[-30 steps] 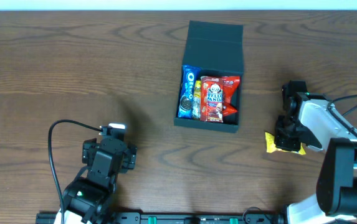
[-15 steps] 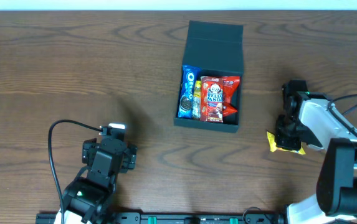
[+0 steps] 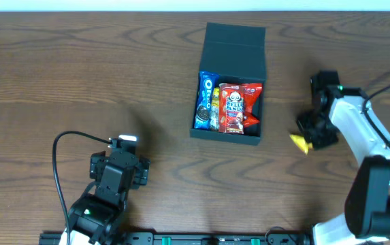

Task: Pack container
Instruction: 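Carry the yellow candy into the box and release it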

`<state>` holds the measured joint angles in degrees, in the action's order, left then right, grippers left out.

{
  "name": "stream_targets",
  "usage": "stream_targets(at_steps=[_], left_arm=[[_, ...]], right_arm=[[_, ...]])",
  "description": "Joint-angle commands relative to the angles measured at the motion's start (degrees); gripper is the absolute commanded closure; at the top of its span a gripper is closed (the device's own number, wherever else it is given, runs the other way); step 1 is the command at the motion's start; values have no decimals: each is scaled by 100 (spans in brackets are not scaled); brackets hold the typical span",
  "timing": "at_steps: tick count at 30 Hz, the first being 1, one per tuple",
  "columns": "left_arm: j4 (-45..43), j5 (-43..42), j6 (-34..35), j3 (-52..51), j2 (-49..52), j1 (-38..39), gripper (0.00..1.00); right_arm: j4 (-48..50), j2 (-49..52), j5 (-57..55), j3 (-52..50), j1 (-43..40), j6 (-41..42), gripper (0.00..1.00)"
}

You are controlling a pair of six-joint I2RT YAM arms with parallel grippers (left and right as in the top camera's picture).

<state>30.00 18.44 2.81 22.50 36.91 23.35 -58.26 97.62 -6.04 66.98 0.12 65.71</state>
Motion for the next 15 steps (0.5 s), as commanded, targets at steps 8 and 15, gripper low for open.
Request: stream_targets(at_steps=[8,15], left_arm=[[-2,107,17,4,-17,-20,5],[-2,105,17,4,-17,-20,5]], right_arm=[[-372,-730,654,1655,1639,-3882,99],[50,-299,654,1681,2120,-4330,99]])
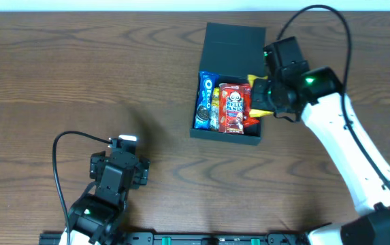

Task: Pack container
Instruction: 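Carry the yellow candy into the box and release it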

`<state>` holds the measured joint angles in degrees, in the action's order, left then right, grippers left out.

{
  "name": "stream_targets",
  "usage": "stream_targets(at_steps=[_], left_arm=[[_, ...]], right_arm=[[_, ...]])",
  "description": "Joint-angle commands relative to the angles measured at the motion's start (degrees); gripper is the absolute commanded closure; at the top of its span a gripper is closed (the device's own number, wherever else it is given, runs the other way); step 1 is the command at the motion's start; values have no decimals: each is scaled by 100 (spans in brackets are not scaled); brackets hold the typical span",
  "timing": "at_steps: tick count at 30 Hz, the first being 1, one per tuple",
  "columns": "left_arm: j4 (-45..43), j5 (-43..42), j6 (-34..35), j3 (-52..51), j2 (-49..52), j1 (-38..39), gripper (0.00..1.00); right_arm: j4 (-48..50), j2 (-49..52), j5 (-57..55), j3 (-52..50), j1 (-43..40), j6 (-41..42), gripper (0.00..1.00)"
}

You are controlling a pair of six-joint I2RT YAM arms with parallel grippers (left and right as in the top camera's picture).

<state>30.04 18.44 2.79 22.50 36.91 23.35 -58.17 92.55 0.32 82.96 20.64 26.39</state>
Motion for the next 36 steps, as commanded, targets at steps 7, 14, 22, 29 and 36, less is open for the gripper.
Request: stream_targets(at_steps=[7,14,22,29,36], left_arm=[[-7,105,20,4,-17,-20,5],[-4,107,20,4,-17,-20,5],[-7,107,20,4,-17,-20,5],[-4,107,20,4,-17,-20,5],[-7,107,20,4,-17,-20,5]], right_arm=[[328,1023,15,83,-52,162,99],[636,1384,-13,81,-98,597,99],[660,1436,-133,72,-162,638,1],[570,949,-354,94,-149,634,1],[85,-164,-356,94,98,260,1]])
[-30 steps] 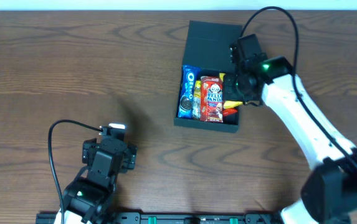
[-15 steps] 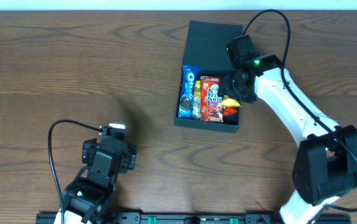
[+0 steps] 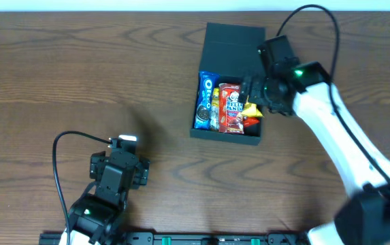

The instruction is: Pack container

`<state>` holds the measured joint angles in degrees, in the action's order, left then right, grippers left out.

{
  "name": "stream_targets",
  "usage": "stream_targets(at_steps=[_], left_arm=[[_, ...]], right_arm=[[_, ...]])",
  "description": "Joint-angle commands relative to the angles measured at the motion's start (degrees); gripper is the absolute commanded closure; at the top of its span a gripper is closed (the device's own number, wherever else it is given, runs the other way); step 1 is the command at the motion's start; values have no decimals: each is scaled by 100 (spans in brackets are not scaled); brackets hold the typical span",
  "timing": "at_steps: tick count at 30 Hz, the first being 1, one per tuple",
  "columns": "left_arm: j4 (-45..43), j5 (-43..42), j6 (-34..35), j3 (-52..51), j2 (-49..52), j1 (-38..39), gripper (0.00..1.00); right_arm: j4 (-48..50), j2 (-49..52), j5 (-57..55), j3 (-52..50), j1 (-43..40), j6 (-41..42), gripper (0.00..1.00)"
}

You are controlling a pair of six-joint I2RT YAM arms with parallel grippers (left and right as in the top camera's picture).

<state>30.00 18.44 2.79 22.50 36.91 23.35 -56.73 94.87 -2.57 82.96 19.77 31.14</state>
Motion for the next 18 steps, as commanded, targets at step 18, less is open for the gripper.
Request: stream_targets(at_steps=[18], left_arm=[[-2,107,20,4,-17,-20,5]], right_arm=[[-2127,-2218,-1025,-4,1176,197,1]])
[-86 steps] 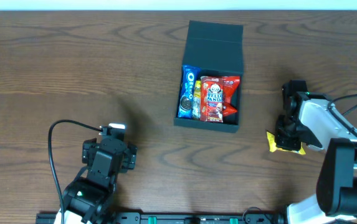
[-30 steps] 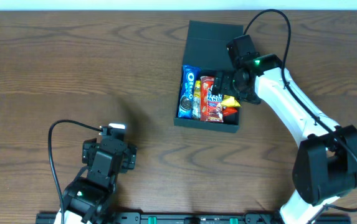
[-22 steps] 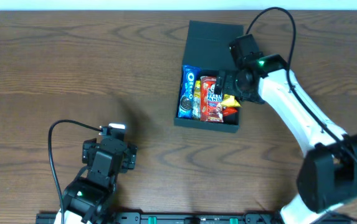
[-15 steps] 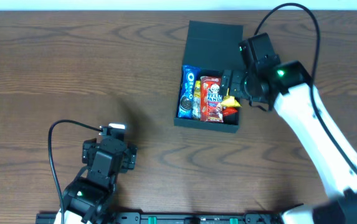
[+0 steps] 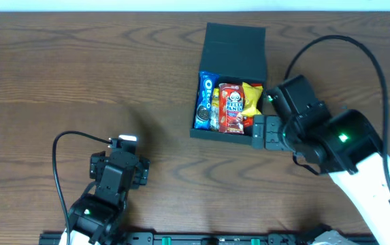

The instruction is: Pack container

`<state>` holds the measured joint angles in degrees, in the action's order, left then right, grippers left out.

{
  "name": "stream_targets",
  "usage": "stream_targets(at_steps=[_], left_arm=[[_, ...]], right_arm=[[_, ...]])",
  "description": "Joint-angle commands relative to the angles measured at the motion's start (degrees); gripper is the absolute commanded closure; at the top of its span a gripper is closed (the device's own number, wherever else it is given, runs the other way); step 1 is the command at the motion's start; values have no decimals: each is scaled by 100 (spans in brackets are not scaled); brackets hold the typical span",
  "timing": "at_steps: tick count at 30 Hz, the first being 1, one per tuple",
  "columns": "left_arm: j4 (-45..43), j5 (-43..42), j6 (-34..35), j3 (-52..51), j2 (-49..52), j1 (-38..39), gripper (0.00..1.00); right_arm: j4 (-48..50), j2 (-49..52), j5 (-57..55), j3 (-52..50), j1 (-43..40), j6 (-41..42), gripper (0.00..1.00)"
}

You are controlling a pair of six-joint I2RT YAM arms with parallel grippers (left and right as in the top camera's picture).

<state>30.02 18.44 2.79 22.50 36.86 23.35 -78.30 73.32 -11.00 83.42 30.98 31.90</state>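
A black box (image 5: 196, 129) stands mid-table with its lid (image 5: 235, 46) folded back. Inside lie a blue Oreo pack (image 5: 206, 100), a red snack pack (image 5: 232, 107) and a yellow packet (image 5: 252, 99) at the right side. My right gripper (image 5: 258, 132) hovers at the box's front right corner, open and holding nothing, just clear of the yellow packet. My left gripper (image 5: 122, 162) rests folded at the lower left, far from the box; its fingers cannot be made out.
The dark wooden table (image 5: 79, 75) spreads around the box. The left arm's black cable (image 5: 57, 170) loops beside that arm. The right arm's white link (image 5: 378, 187) crosses the lower right corner.
My right gripper was inside the box over its right side with the yellow packet. Now it is back at the front right corner, and the packet lies loose in the box.
My right gripper first held the yellow packet low on the table, right of the box. Then it was over the box's right edge with the packet, then down inside the box. Now the packet rests in the box and the gripper is outside. The left arm never moved.
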Motion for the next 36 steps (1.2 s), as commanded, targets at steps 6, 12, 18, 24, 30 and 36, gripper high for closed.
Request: stream_targets(at_steps=[6,12,18,24,30,36], left_arm=[[-2,107,20,4,-13,-20,5],[-155,144,24,4,-13,-17,5],[-105,-938,44,4,-13,-15,5],[-527,-2105,83,221,-7,-13,4],[-341,-1652,339,2059,1154,-15,5],[1104,-1823,313,4968,3891,-72,5]], right_arm=[[341,-68,-229,-581,52,63,1],[269,-68,-249,-817,52,63,1],[267,-68,-341,-817,-151,68,1],[243,-68,-363,-822,-450,61,1],[247,-66,-396,-822,-518,61,1],[236,-66,-409,-822,-518,63,1]])
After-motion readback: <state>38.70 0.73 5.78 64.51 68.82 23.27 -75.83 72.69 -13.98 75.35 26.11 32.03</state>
